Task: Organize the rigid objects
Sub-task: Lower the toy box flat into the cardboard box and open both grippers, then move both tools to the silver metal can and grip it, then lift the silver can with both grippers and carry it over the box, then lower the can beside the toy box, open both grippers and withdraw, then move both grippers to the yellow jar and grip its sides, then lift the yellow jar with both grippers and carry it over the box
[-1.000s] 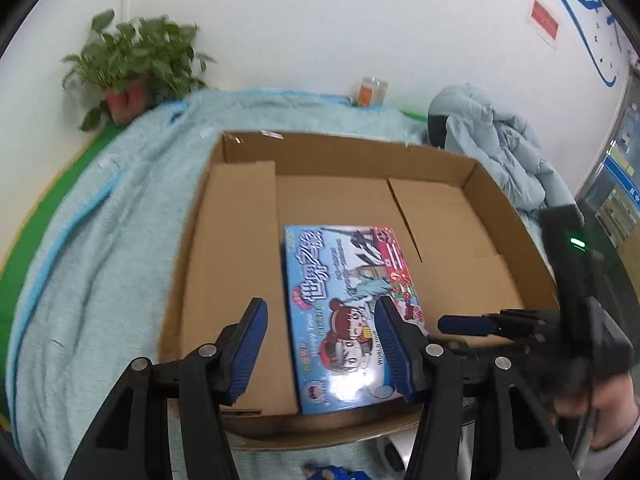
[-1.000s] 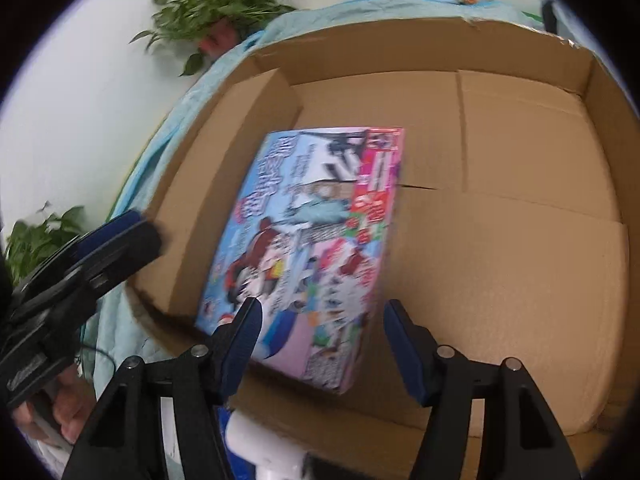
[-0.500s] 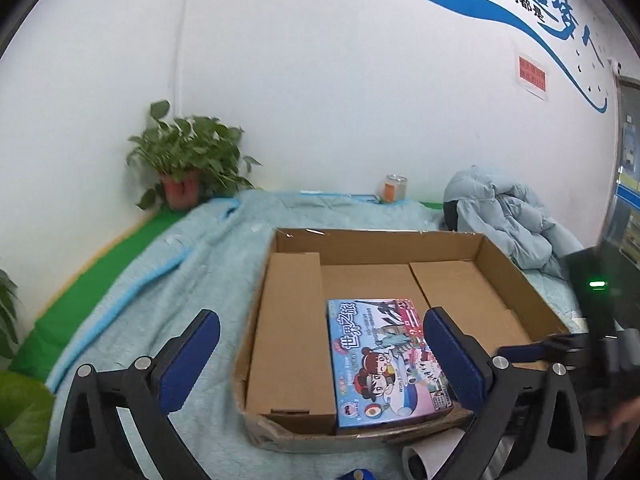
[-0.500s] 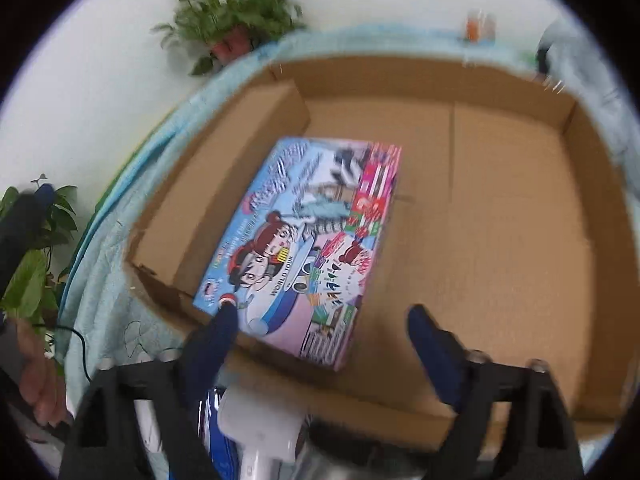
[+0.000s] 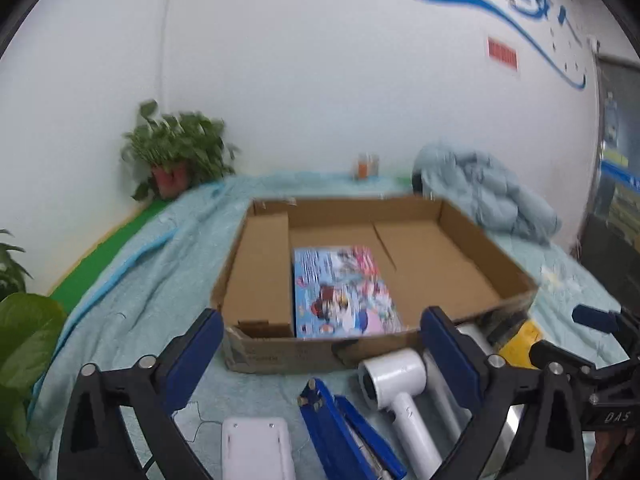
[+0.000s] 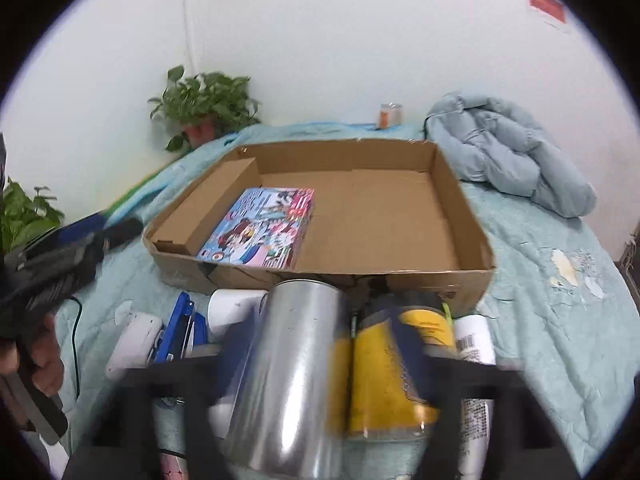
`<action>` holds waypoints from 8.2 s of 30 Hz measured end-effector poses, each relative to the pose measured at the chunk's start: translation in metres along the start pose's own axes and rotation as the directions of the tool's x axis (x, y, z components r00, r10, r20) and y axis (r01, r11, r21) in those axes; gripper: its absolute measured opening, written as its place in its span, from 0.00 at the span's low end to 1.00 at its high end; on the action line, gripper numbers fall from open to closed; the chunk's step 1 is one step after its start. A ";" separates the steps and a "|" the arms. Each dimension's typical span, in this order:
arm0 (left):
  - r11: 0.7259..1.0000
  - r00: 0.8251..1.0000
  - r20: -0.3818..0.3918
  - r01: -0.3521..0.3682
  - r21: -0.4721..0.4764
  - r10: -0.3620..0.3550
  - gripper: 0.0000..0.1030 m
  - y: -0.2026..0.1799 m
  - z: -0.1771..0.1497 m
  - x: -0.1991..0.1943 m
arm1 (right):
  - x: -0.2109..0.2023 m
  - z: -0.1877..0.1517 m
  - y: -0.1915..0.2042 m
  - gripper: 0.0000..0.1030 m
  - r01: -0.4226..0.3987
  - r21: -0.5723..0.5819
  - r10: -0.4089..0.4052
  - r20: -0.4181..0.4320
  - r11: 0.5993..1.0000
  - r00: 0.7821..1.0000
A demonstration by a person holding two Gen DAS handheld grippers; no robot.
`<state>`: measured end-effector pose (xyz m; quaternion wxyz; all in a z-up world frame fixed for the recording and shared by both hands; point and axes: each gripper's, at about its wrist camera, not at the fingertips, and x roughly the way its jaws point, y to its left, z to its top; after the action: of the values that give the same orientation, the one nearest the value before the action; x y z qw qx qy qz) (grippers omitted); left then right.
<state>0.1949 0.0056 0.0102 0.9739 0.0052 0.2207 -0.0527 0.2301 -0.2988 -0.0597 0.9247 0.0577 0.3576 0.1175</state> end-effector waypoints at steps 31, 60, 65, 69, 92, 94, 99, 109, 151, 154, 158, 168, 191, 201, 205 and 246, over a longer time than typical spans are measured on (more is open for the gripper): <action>0.998 0.988 -0.152 0.025 -0.064 -0.034 1.00 -0.005 -0.052 -0.030 | 0.014 -0.066 -0.004 0.99 -0.117 0.169 0.161 -0.273 0.979 0.948; 0.822 0.624 -0.538 0.473 -0.317 -0.566 0.97 -0.081 -0.102 0.033 | -0.029 -0.104 -0.021 0.82 -0.300 0.266 0.384 -0.368 0.916 0.847; 0.840 0.625 -0.566 0.452 -0.300 -0.538 0.93 -0.085 -0.107 0.042 | -0.016 -0.108 -0.001 0.82 -0.343 0.224 0.407 -0.407 0.912 0.818; 0.843 0.608 -0.589 0.449 -0.297 -0.532 0.90 -0.088 -0.114 0.051 | -0.011 -0.107 0.009 0.83 -0.331 0.183 0.378 -0.417 0.926 0.827; 0.844 0.756 -0.382 0.514 -0.156 -0.531 0.84 -0.079 -0.011 0.012 | -0.040 -0.040 0.028 0.82 -0.259 0.039 0.261 -0.182 0.965 0.948; 0.847 0.768 -0.367 0.513 -0.140 -0.526 0.84 -0.079 0.001 0.013 | -0.044 -0.032 0.025 0.82 -0.259 0.027 0.260 -0.162 0.965 0.952; 0.851 0.790 -0.324 0.512 -0.118 -0.520 0.84 -0.077 0.035 0.019 | -0.042 -0.006 0.024 0.82 -0.260 -0.003 0.258 -0.113 0.966 0.959; 0.848 0.799 -0.290 0.516 -0.122 -0.527 0.84 -0.069 0.112 0.066 | -0.011 0.058 0.020 0.82 -0.254 -0.062 0.250 -0.059 0.965 0.966; 0.895 0.732 -0.516 0.368 -0.251 -0.446 0.82 -0.057 0.055 0.275 | 0.176 0.054 -0.036 0.83 -0.271 0.266 0.364 -0.419 0.925 0.832; 0.924 0.826 -0.416 0.335 -0.183 -0.381 0.84 -0.043 0.065 0.233 | 0.153 0.057 -0.039 0.84 -0.300 0.254 0.377 -0.352 0.919 0.857; 0.972 0.948 -0.222 0.206 -0.111 -0.227 0.99 -0.013 0.063 0.162 | 0.104 0.049 -0.050 0.85 -0.230 0.178 0.272 -0.268 0.957 0.924; 0.995 0.967 -0.238 0.086 -0.052 -0.096 0.26 0.018 0.007 0.068 | 0.022 0.010 -0.059 0.82 -0.021 -0.012 0.020 -0.061 1.000 0.998; 0.960 0.939 -0.246 0.191 -0.202 -0.239 0.99 0.004 -0.026 -0.009 | 0.049 -0.046 -0.055 0.81 -0.018 -0.026 0.009 -0.302 1.000 0.953; 0.871 0.789 -0.378 0.394 -0.293 -0.484 0.99 -0.040 -0.049 0.021 | 0.002 -0.080 -0.025 0.84 -0.081 -0.092 0.049 -0.311 0.992 0.949; 0.846 0.732 -0.427 0.431 -0.314 -0.531 0.99 -0.055 -0.059 0.036 | -0.020 -0.079 -0.024 0.85 -0.234 -0.013 0.223 -0.253 0.972 0.941; 0.853 0.602 -0.609 0.425 -0.304 -0.517 0.90 -0.107 -0.107 0.086 | 0.018 -0.087 -0.015 0.80 -0.383 0.211 0.436 -0.348 0.899 0.830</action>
<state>0.2150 -0.1063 -0.1225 0.7765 -0.0967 0.5520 -0.2882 0.1869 -0.3065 -0.1382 0.7827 0.1698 0.5192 0.2983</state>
